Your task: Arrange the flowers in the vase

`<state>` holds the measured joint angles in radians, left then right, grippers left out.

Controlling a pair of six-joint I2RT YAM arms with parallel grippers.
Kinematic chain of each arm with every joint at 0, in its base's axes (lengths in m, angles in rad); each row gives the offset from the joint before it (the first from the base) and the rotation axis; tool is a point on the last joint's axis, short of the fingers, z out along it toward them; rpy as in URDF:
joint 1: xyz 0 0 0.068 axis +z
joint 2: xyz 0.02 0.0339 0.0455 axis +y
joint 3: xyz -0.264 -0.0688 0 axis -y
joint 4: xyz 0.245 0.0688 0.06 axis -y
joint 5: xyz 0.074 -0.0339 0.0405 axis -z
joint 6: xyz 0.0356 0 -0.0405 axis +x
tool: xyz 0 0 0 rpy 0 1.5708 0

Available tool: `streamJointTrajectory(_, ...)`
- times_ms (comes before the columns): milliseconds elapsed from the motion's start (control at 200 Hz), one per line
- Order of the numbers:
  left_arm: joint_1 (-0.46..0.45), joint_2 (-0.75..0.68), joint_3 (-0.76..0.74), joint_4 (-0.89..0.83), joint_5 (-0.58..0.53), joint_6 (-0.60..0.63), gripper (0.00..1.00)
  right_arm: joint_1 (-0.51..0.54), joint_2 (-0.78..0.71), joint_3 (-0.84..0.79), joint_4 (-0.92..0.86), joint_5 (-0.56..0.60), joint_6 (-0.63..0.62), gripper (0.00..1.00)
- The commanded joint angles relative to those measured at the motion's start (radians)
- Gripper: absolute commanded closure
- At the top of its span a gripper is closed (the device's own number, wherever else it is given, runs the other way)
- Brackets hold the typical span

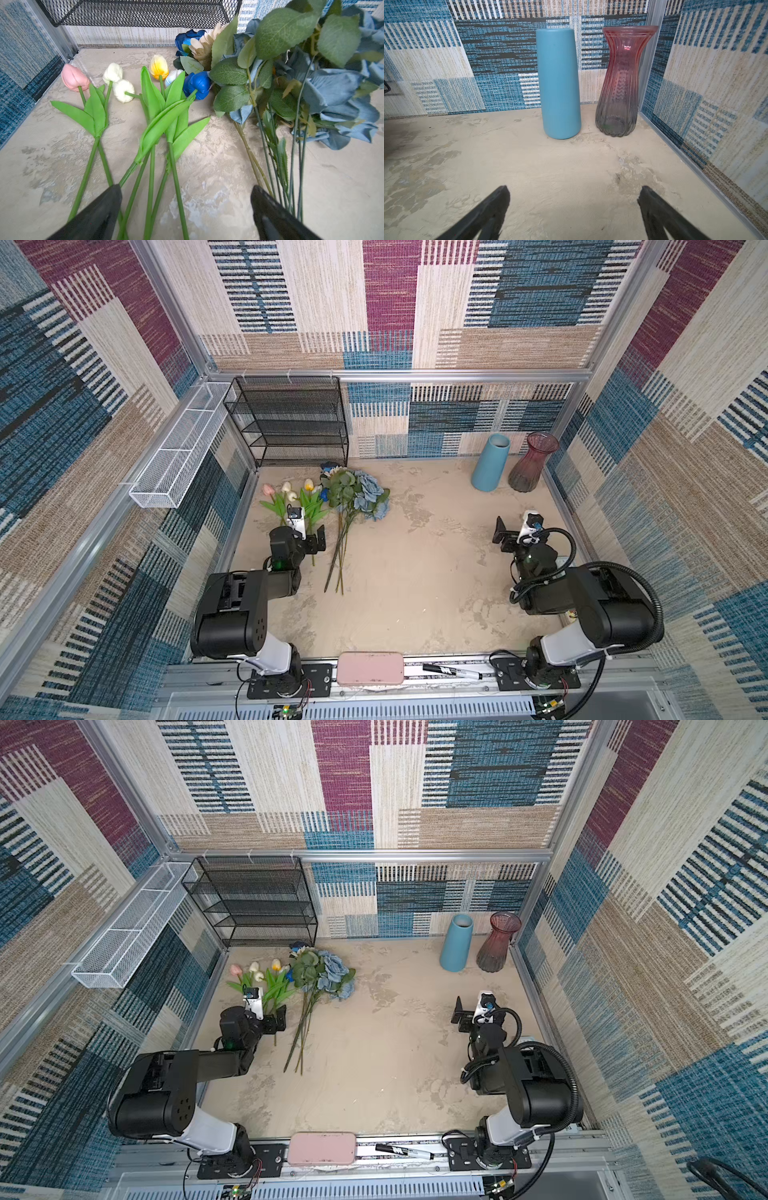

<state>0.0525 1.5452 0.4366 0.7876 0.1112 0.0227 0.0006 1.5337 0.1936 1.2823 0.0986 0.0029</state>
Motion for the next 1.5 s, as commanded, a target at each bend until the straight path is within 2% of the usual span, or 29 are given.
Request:
streamJointTrajectory(0, 0.001, 0.001, 0.004, 0.012, 0.013, 0.003, 0.00, 0.001, 0.000, 0.002, 0.028, 0.008, 0.006, 0.00)
streamJointTrajectory(681, 0.006, -0.010, -0.008, 0.033, 0.016, -0.003, 0.02, 0.001, -0.025, -0.003, 0.027, -0.015, -0.003, 0.00)
streamJointTrajectory(746, -0.005, -0.106, -0.051, 0.041, -0.004, 0.003, 0.04, 0.005, -0.150, 0.005, -0.092, -0.006, -0.005, 0.00)
streamJointTrajectory(841, -0.101, -0.414, -0.078, -0.118, -0.150, 0.016, 0.03, 0.006, -0.395, -0.001, -0.254, -0.018, 0.023, 0.00)
streamJointTrajectory(891, -0.156, -0.563, -0.037, -0.244, -0.144, -0.009, 0.00, 0.006, -0.483, 0.005, -0.313, -0.049, 0.013, 0.00)
streamJointTrajectory(937, -0.211, -0.613, 0.022, -0.285, -0.141, -0.020, 0.01, 0.006, -0.506, 0.057, -0.394, -0.080, -0.012, 0.00)
streamJointTrajectory(1007, -0.265, -0.578, 0.146, -0.347, -0.117, -0.014, 0.01, 0.006, -0.461, 0.148, -0.459, -0.149, -0.062, 0.00)
streamJointTrajectory(1127, -0.297, -0.421, 0.335, -0.414, 0.003, -0.047, 0.01, 0.004, -0.223, 0.386, -0.571, -0.216, -0.095, 0.00)
streamJointTrajectory(1227, -0.336, -0.314, 0.437, -0.415, 0.044, -0.054, 0.01, -0.005, -0.053, 0.595, -0.666, -0.244, -0.067, 0.00)
streamJointTrajectory(1352, -0.382, -0.252, 0.501, -0.411, 0.068, -0.064, 0.00, -0.034, 0.094, 0.883, -0.869, -0.291, -0.016, 0.00)
streamJointTrajectory(1497, -0.416, -0.253, 0.486, -0.380, 0.084, -0.065, 0.01, -0.039, 0.224, 1.151, -1.088, -0.276, 0.020, 0.00)
